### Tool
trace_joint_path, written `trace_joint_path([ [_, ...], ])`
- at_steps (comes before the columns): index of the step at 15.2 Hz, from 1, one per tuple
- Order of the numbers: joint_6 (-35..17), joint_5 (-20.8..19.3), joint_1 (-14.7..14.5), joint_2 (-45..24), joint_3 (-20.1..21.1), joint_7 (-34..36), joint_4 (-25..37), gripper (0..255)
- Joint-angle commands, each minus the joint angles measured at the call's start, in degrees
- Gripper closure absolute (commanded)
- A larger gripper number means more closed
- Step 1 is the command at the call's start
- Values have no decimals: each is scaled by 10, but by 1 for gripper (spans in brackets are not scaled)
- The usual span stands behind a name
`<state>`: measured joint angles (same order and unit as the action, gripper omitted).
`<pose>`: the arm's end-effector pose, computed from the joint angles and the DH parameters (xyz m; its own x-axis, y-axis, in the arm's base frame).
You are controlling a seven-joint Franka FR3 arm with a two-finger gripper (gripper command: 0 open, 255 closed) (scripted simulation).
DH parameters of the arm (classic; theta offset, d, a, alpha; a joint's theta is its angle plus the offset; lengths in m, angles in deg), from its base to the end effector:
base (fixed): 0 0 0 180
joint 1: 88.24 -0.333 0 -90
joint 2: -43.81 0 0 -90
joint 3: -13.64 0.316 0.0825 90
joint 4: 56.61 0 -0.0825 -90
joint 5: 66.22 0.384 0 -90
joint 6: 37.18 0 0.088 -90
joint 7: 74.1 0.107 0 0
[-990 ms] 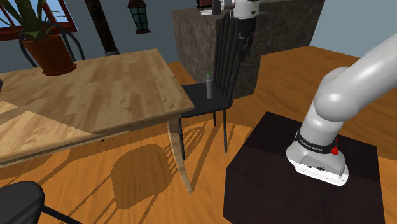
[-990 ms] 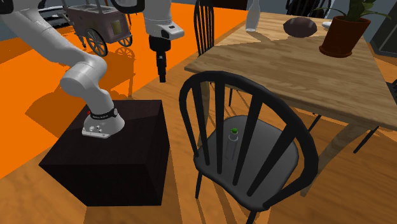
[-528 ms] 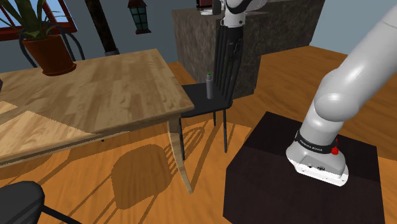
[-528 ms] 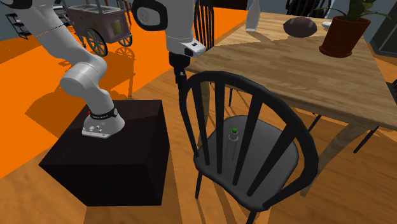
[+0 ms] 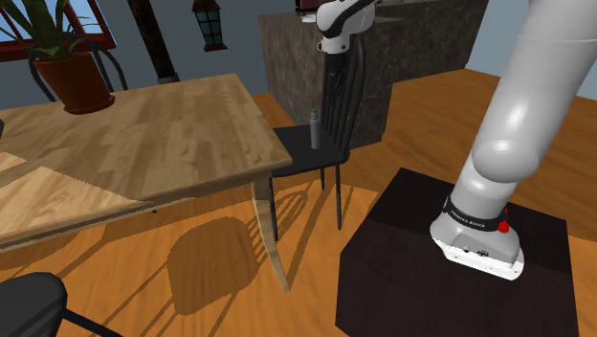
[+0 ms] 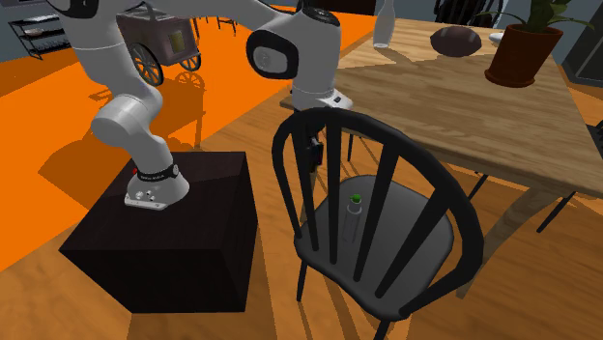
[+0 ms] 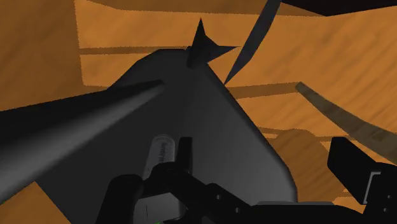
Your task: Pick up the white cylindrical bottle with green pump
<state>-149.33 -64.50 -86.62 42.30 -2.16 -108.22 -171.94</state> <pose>0.5252 -0.1619 0.4337 0.9594 0.2765 -0.0559 0.2730 -0.9600 -0.0616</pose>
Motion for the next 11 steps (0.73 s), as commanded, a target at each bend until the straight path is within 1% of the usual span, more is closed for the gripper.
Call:
trace_joint_path([
  [1, -3, 17, 5, -49, -4, -25, 42, 0],
  [6, 4, 59, 28, -170, -1, -78, 162, 0],
  [11, 34, 92, 59, -299, 12, -115, 314, 0],
])
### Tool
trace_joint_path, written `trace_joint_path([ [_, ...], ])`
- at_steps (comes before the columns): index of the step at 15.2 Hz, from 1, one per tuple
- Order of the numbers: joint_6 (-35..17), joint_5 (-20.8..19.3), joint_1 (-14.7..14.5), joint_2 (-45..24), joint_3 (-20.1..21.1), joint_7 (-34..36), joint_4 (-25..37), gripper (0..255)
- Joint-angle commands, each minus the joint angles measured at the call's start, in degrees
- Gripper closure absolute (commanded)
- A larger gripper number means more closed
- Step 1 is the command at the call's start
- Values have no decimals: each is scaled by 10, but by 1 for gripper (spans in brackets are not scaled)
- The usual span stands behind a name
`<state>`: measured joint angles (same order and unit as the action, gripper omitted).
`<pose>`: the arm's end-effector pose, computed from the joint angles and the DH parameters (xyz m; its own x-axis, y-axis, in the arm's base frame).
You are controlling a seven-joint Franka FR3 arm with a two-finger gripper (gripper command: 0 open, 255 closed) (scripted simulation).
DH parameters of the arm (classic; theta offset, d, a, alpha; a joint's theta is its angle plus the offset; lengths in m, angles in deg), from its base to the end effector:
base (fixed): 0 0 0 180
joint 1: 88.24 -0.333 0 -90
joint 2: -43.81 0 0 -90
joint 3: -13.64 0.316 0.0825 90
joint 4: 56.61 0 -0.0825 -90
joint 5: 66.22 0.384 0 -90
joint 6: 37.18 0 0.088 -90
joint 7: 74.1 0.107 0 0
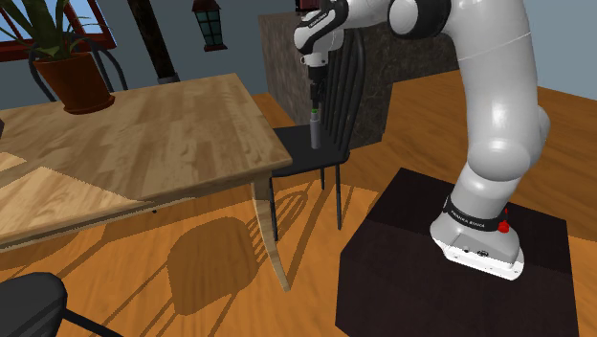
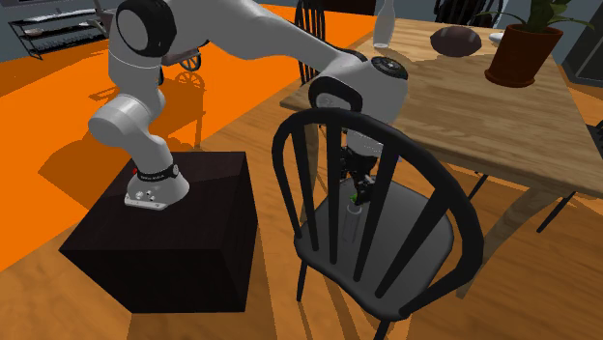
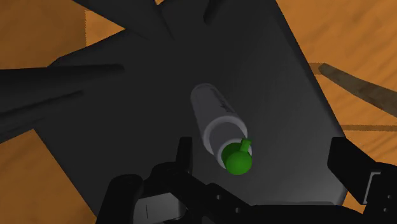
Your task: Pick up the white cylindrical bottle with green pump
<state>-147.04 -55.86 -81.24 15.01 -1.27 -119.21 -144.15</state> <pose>0.6450 -0.2184 0.3664 0.9344 0.3539 -0.0395 0.3491 -0.9323 -0.0951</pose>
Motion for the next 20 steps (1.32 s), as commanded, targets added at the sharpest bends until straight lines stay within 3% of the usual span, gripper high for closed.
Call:
trace_joint_path([
  [1, 17, 9, 10, -45, 6, -8, 60, 0],
  [10, -29, 16, 11, -66, 10, -14, 34, 0],
  [11, -28, 16, 10, -66, 10, -13, 35, 255],
  [20, -29, 16, 11, -66, 10, -14, 34, 255],
])
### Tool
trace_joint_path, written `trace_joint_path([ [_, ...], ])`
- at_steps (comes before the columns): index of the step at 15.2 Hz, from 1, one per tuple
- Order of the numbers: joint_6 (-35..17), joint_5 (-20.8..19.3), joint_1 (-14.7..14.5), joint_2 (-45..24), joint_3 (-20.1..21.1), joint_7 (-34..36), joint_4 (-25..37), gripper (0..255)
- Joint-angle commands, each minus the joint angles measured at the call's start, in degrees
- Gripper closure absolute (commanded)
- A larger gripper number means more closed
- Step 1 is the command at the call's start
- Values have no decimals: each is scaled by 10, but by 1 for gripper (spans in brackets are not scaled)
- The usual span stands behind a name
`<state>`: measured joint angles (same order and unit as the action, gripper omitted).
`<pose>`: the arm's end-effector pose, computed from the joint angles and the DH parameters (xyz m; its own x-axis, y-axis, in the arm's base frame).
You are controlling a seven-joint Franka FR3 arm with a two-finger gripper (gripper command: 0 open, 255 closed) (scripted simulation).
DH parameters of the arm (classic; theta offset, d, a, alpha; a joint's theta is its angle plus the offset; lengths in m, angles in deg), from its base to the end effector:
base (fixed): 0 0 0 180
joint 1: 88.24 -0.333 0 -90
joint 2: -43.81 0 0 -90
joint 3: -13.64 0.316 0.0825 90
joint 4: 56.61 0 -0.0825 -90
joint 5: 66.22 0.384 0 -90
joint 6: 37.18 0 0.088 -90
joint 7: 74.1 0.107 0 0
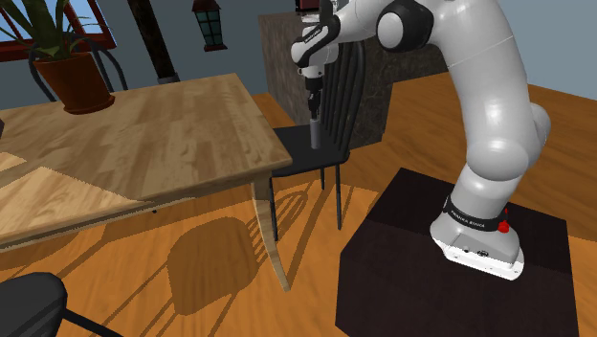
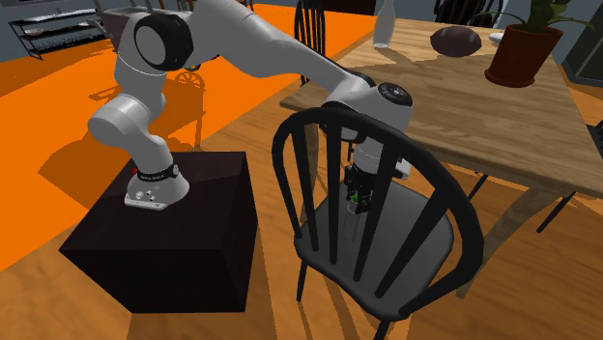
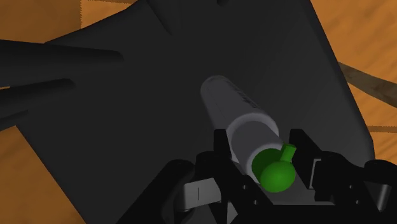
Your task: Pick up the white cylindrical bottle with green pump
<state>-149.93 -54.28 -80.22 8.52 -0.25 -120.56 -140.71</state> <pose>0.6649 -0.2222 0.3195 0.9294 0.3673 -0.0348 0.3624 -0.9266 -0.1008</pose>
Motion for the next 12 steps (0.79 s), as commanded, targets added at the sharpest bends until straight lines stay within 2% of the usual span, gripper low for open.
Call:
trace_joint_path([
  [1, 6, -1, 0, 2, -1, 0, 3, 255],
  [12, 75, -10, 0, 30, -6, 9, 45, 255],
])
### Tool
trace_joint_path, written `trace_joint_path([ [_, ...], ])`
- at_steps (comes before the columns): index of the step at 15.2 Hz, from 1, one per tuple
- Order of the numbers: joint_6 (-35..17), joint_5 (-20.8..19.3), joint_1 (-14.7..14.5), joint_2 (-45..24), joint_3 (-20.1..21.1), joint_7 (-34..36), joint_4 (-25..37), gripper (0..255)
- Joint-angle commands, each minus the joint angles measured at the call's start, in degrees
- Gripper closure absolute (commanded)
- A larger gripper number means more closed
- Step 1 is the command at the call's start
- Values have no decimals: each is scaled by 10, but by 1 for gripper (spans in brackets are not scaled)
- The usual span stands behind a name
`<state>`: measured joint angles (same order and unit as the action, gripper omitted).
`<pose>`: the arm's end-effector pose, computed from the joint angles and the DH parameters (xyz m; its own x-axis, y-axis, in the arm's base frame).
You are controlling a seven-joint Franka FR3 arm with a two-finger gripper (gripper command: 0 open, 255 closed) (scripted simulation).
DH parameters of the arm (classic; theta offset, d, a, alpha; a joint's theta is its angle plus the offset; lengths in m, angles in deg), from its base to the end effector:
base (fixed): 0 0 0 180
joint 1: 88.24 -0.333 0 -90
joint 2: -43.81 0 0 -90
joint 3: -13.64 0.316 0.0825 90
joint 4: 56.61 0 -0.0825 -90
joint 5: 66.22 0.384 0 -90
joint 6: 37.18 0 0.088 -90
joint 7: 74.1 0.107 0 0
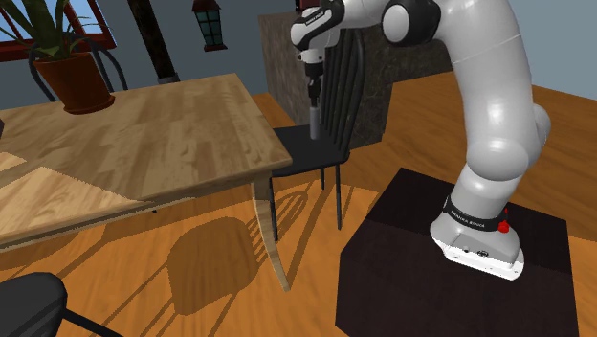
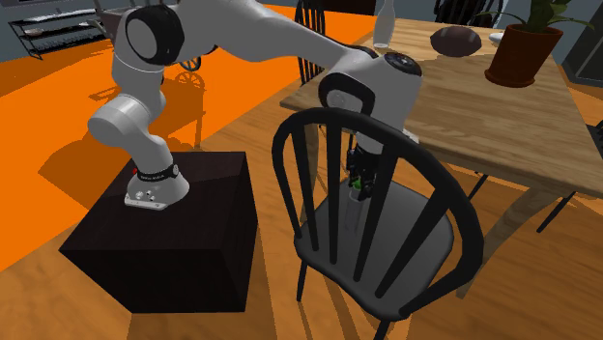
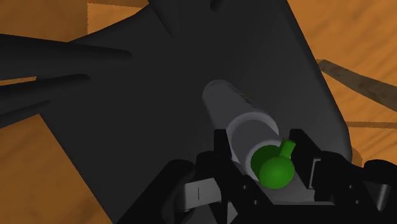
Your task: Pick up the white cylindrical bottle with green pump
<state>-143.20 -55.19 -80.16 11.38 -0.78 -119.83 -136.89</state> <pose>0.6638 -0.2235 0.3758 0.9295 0.3670 -0.0369 0.3618 -0.9266 -0.1021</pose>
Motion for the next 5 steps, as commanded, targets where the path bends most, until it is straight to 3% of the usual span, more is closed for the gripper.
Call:
trace_joint_path([
  [1, 14, -1, 0, 3, 0, 2, 11, 255],
  [5, 28, -3, 0, 7, -1, 4, 22, 255],
])
